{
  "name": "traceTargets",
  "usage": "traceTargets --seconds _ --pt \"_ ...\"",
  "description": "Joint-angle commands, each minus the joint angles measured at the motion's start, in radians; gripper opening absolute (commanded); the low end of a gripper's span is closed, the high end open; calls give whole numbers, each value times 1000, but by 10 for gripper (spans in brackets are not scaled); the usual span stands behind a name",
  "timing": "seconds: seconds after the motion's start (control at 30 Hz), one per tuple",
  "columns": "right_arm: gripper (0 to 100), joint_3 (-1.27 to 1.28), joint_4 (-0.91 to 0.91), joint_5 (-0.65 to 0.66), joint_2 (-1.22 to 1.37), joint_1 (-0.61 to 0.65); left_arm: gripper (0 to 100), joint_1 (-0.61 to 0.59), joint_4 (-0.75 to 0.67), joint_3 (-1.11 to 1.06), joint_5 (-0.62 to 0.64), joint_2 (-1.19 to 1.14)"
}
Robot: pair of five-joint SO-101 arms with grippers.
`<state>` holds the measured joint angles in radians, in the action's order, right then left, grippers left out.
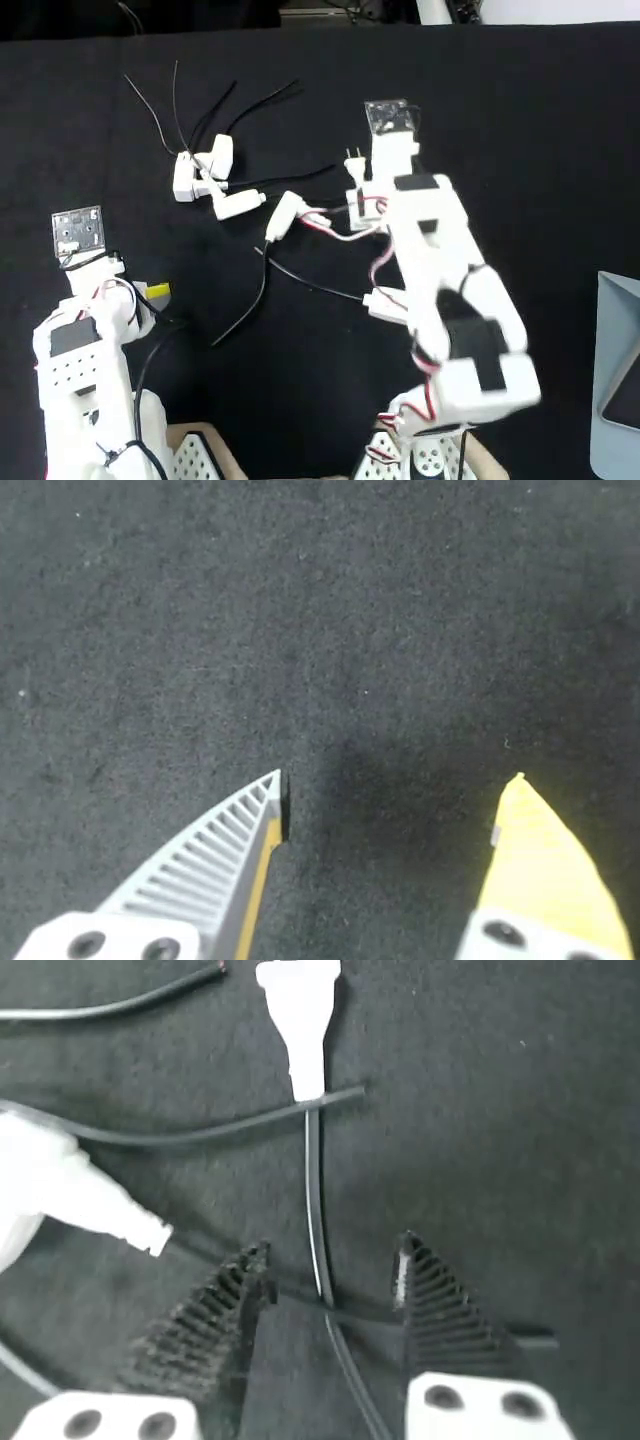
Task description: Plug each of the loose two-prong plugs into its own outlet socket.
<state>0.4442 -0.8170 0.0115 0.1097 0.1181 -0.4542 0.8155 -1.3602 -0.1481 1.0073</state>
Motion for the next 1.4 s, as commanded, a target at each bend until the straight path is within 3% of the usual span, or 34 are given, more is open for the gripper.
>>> traceTargets --seconds 0.0,0.17,0.4,0.63,0.93,1.17,1.37 --pt "184 -137 15 -6 102 -11 328 -4 -15 12 6 14" --pt "175 -229 15 0 234 -18 328 -4 -17 12 6 14" --pt "20 -323 15 2 344 -21 328 -4 -17 12 6 14" --pt "11 -386 8 46 352 -120 328 -4 -17 12 5 14" --pt "11 -378 -46 68 157 -256 328 -2 -17 12 5 14" --pt "11 -377 -207 55 -22 -262 328 -2 -17 12 5 14" --pt "11 -377 -353 -52 -174 -236 328 -2 -17 12 5 14"
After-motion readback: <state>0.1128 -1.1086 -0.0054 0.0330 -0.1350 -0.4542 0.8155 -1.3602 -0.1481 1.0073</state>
